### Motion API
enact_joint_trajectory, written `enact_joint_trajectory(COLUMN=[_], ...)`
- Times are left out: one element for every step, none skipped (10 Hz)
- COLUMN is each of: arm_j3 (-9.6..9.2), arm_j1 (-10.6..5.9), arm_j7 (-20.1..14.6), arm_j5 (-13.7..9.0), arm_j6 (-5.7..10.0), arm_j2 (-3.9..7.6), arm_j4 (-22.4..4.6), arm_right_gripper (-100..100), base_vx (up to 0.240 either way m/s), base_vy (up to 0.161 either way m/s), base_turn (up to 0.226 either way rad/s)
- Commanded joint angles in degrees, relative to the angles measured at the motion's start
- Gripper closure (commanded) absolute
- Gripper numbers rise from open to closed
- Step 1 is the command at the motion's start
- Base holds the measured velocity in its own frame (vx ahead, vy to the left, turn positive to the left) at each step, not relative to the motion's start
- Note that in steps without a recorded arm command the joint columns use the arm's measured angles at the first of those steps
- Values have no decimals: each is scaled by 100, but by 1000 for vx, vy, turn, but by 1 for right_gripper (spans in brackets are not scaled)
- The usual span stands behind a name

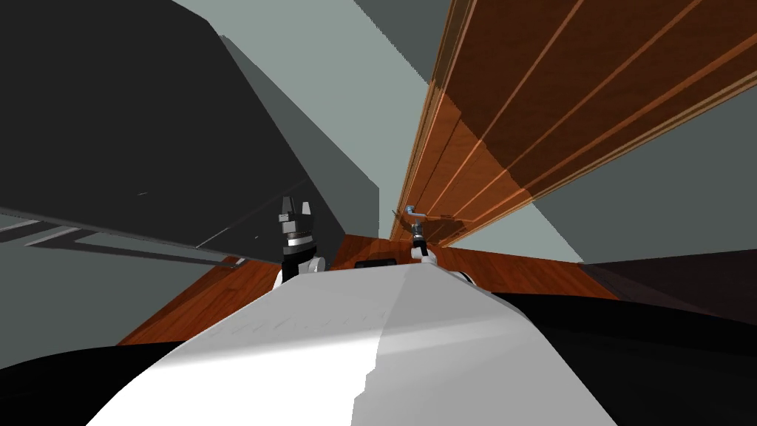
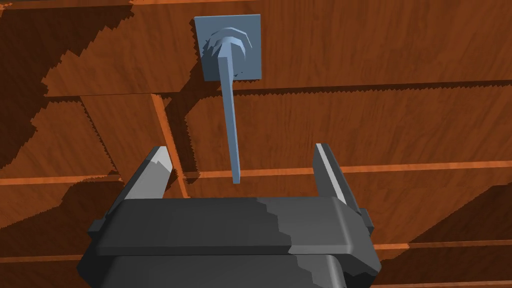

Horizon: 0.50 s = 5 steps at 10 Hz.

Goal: Pull the door open

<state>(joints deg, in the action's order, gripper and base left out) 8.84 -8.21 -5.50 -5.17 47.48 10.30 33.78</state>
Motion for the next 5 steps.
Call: enact_joint_trajectory(arm_j3=[20,127,165,239,239], arm_j1=[-98,22,64,147,147], arm_j7=[-14,-70,-89,-128,-128], arm_j5=[-16,-100,-129,-187,-187], arm_j6=[162,204,218,247,247], arm_j2=[26,135,173,248,248], arm_j4=[-286,-312,-309,-302,-285], arm_right_gripper=[-100,-100,-100,-100,-100], base_vx=[45,108,141,169,126], base_vy=[15,23,-4,-28,-28], base_turn=[-4,201,263,248,76])
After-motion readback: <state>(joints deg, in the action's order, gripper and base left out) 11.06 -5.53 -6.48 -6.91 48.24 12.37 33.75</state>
